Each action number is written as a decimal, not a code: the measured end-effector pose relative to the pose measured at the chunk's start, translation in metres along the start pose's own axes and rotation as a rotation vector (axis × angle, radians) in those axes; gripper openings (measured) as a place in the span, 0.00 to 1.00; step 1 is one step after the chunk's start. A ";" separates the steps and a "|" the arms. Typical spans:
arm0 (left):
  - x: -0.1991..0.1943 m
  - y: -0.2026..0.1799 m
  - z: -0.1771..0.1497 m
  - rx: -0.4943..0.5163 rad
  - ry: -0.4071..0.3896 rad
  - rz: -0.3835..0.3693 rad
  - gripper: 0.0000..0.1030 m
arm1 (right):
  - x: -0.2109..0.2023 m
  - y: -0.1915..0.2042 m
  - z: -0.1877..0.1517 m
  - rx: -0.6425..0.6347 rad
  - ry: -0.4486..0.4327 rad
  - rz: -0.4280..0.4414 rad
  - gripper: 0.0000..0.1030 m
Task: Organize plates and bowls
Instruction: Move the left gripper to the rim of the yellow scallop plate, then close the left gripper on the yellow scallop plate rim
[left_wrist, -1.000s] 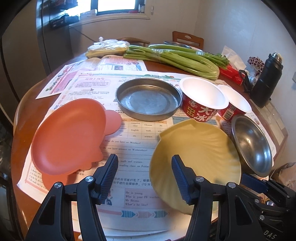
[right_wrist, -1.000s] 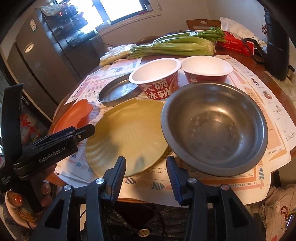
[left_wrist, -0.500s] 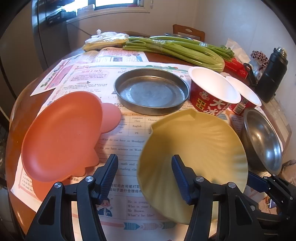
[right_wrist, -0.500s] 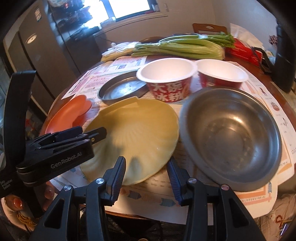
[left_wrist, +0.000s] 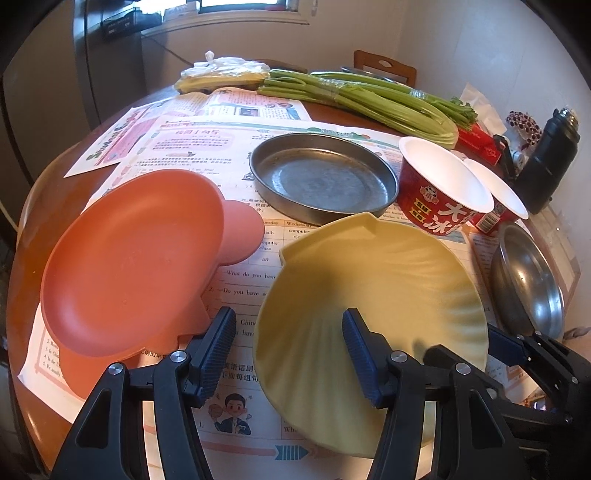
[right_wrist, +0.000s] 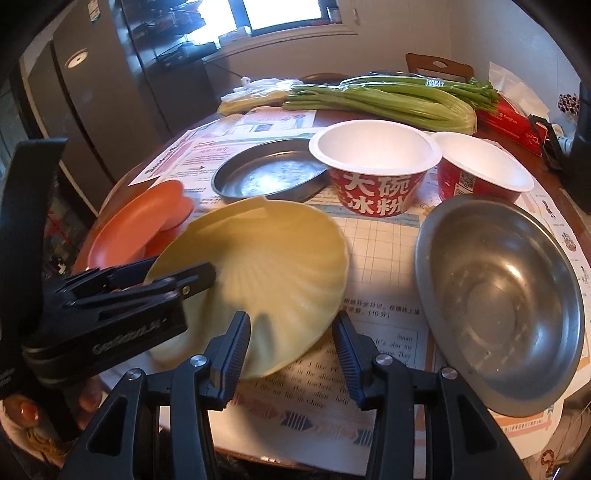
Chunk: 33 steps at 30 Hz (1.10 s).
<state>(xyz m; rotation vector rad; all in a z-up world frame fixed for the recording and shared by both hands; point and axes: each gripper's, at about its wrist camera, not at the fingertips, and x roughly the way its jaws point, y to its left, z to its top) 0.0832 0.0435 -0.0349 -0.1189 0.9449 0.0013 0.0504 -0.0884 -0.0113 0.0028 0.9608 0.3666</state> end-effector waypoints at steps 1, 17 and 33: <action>0.000 0.000 0.000 -0.001 -0.002 -0.001 0.59 | 0.003 0.001 0.001 -0.006 0.003 -0.001 0.45; -0.008 -0.007 -0.003 0.006 -0.025 -0.047 0.52 | 0.005 0.008 0.001 -0.066 -0.036 -0.005 0.47; -0.039 -0.014 -0.004 0.007 -0.072 -0.041 0.52 | -0.024 0.010 -0.001 -0.089 -0.078 0.015 0.47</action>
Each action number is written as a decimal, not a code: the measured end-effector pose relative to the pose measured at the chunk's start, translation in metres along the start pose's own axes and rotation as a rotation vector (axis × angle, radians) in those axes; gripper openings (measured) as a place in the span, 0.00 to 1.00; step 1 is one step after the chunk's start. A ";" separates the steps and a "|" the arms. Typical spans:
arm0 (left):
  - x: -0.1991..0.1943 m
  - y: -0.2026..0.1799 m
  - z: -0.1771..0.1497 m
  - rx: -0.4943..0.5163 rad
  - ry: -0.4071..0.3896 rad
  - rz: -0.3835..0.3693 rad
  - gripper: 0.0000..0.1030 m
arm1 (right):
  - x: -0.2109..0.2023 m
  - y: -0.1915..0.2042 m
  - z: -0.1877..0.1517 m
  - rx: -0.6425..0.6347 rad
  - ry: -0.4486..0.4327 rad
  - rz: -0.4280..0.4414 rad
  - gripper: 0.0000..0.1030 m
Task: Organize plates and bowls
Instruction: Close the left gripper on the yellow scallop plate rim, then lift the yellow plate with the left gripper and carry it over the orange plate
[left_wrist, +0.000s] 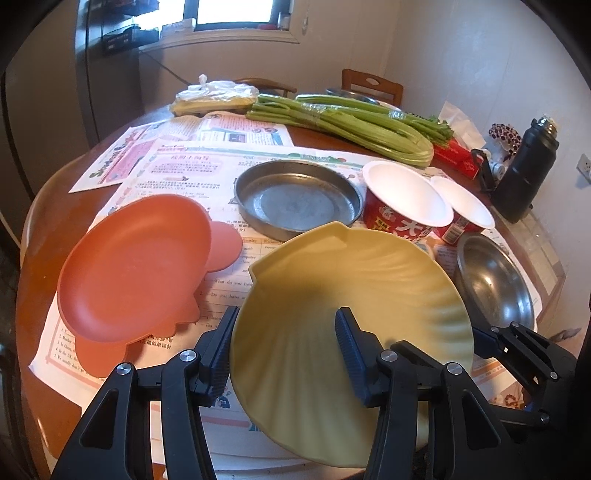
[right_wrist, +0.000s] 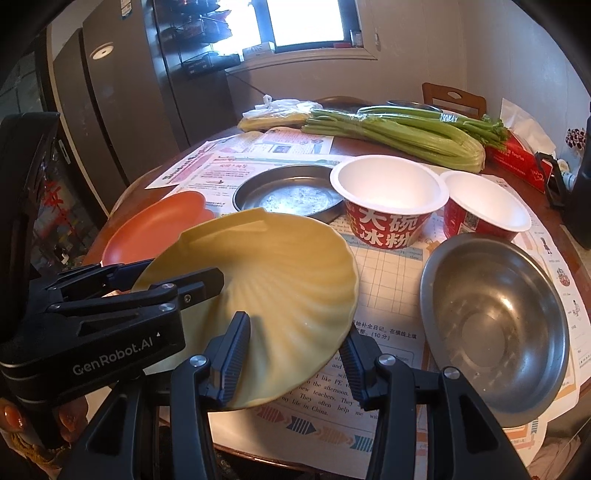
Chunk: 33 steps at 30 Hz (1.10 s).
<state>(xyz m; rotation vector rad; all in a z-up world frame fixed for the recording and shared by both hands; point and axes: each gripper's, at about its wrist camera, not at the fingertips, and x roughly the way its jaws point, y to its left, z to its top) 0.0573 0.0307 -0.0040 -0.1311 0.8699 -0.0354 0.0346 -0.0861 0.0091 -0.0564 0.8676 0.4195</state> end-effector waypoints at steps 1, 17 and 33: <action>-0.002 -0.001 0.001 -0.002 -0.006 -0.002 0.52 | -0.002 0.000 0.000 -0.002 -0.005 -0.003 0.47; -0.025 0.011 0.013 -0.037 -0.056 0.022 0.52 | -0.016 0.010 0.013 -0.041 -0.041 0.047 0.47; -0.045 0.041 0.032 -0.088 -0.117 0.078 0.52 | -0.013 0.042 0.048 -0.121 -0.063 0.097 0.47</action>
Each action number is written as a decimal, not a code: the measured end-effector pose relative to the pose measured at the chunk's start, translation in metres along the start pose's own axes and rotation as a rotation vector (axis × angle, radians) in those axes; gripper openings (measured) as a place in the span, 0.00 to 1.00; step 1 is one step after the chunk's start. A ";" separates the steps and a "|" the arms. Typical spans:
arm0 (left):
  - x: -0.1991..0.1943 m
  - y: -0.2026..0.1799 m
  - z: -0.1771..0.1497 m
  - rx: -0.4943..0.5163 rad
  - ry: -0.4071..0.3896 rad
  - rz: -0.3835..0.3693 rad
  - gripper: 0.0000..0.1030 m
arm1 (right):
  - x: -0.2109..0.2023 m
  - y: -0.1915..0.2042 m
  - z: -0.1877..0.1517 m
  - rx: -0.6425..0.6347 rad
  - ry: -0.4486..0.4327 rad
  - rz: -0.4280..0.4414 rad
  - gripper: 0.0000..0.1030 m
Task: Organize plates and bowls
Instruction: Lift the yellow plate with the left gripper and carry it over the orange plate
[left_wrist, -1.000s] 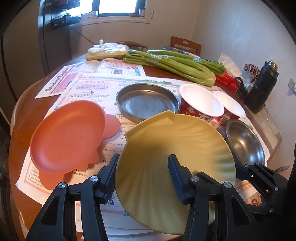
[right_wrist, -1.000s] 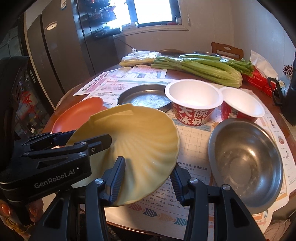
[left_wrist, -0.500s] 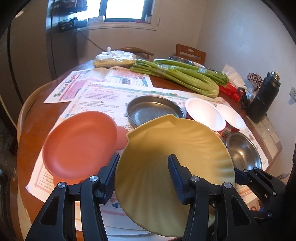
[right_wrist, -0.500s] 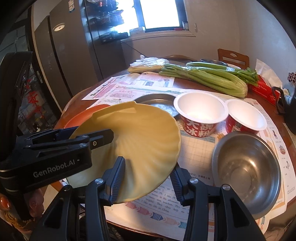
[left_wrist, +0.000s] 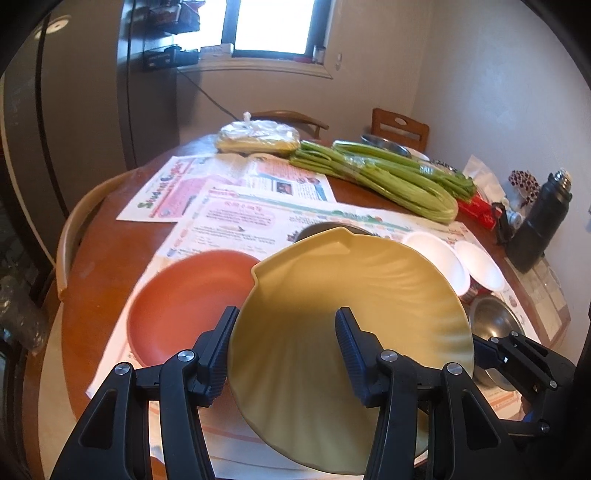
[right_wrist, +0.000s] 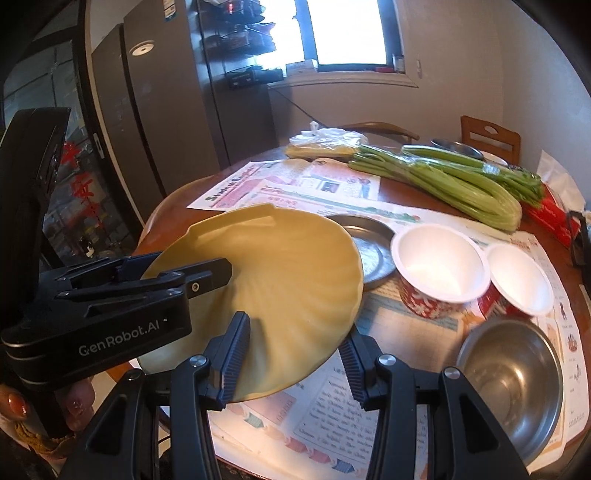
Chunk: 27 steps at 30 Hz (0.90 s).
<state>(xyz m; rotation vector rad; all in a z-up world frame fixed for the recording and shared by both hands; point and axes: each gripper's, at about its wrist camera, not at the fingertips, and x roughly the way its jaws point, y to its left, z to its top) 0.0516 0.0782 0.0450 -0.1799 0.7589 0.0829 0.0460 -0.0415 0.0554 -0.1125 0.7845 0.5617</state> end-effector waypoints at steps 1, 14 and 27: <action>-0.001 0.002 0.001 -0.005 -0.003 0.001 0.52 | 0.001 0.001 0.003 -0.002 -0.003 0.003 0.47; -0.017 0.032 0.022 -0.044 -0.056 0.033 0.52 | 0.012 0.024 0.029 -0.027 -0.003 0.054 0.47; -0.025 0.072 0.040 -0.075 -0.078 0.087 0.53 | 0.026 0.057 0.063 -0.083 -0.041 0.097 0.47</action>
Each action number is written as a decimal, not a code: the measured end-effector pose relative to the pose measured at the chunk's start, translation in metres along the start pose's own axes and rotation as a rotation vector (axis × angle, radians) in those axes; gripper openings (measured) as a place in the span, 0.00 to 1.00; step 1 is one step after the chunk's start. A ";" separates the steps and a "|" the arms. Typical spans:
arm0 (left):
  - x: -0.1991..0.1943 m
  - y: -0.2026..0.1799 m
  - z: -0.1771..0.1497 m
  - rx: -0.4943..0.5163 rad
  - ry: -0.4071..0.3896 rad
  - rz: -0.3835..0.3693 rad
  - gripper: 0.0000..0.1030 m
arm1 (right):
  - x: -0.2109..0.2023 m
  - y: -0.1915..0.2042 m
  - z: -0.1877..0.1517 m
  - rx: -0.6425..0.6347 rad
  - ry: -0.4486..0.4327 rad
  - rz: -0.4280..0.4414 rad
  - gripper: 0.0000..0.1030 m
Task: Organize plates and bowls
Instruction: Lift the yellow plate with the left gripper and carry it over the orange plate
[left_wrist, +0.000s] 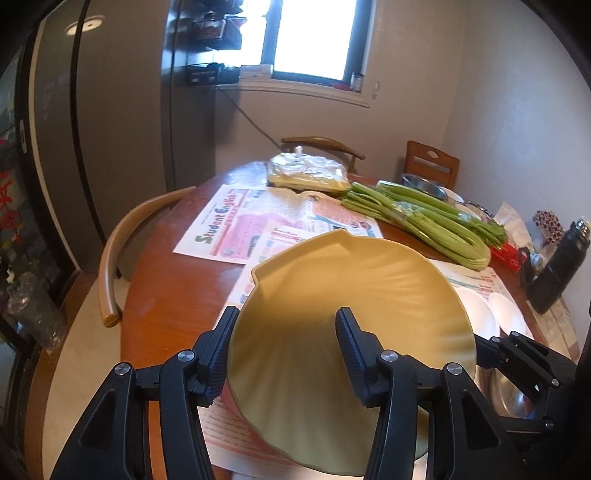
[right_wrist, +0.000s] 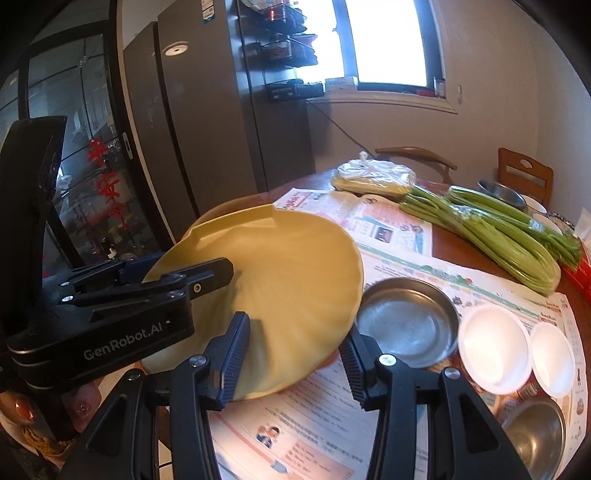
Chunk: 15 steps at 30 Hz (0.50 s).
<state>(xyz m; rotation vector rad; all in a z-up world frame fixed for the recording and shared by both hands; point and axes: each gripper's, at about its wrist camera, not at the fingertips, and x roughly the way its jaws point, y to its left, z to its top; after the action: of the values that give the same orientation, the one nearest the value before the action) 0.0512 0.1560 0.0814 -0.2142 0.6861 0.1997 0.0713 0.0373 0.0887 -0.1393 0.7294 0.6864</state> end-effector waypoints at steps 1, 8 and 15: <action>0.002 0.003 0.000 -0.004 0.004 0.002 0.53 | 0.002 0.001 0.001 -0.001 0.003 0.003 0.47; 0.026 0.021 -0.012 -0.034 0.054 0.024 0.53 | 0.033 0.011 -0.007 -0.004 0.053 0.017 0.47; 0.051 0.030 -0.026 -0.046 0.099 0.034 0.53 | 0.060 0.010 -0.020 0.006 0.115 0.029 0.47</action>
<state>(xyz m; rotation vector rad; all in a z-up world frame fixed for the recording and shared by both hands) 0.0670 0.1839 0.0249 -0.2576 0.7839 0.2384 0.0858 0.0693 0.0356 -0.1640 0.8445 0.7086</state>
